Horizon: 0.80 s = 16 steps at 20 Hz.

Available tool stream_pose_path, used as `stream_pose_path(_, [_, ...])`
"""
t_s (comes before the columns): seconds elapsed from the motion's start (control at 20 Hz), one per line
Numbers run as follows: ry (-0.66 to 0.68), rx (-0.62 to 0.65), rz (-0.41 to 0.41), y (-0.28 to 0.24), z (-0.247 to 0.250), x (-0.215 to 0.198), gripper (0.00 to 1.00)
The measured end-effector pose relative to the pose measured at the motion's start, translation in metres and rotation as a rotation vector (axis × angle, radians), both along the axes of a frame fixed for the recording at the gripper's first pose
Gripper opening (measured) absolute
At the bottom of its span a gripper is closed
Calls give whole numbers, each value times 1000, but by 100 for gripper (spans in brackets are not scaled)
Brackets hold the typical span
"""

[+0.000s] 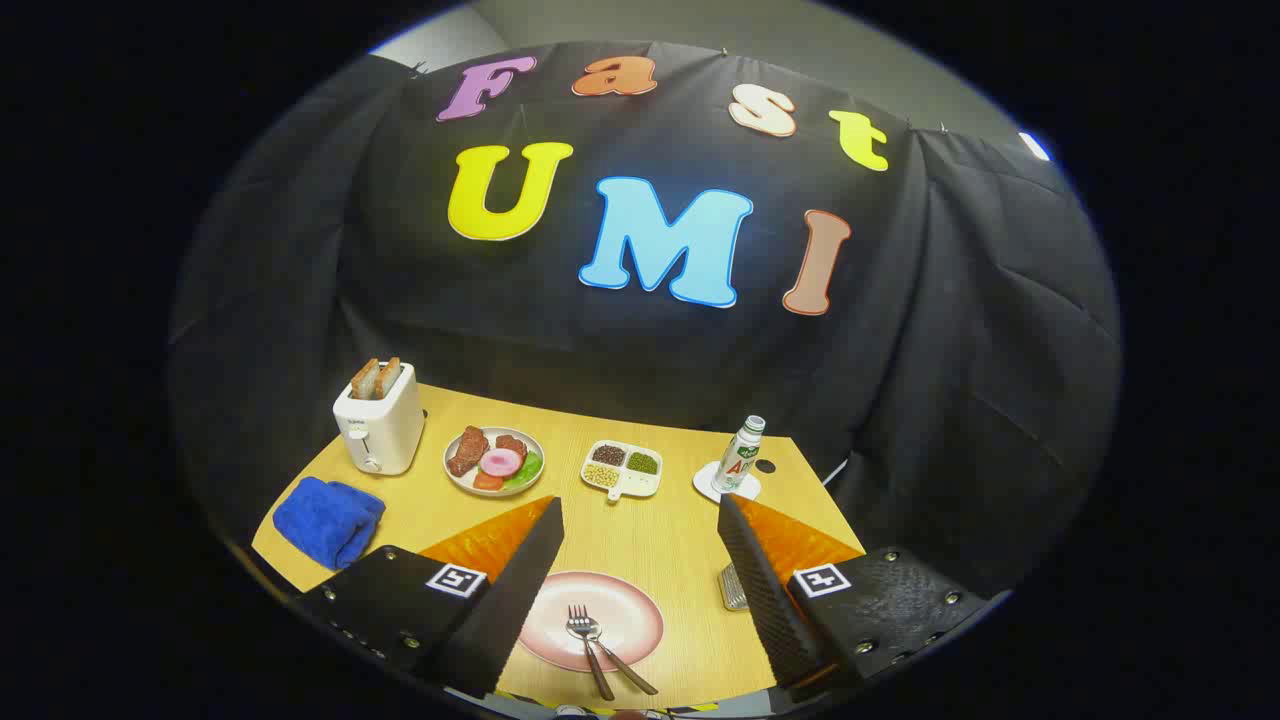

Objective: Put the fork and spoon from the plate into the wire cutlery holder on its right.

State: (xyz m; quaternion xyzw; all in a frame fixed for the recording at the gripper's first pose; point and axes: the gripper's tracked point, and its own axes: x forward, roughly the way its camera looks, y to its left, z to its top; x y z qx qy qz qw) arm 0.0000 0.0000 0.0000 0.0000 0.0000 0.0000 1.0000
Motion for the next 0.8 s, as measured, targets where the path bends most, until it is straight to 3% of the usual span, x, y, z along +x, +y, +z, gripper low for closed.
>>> stream_pose_path(0.6, [33,9,1,-6,-6,12,96])
stream_pose_path(0.8, [130,-11,-8,-8,-28,26,95])
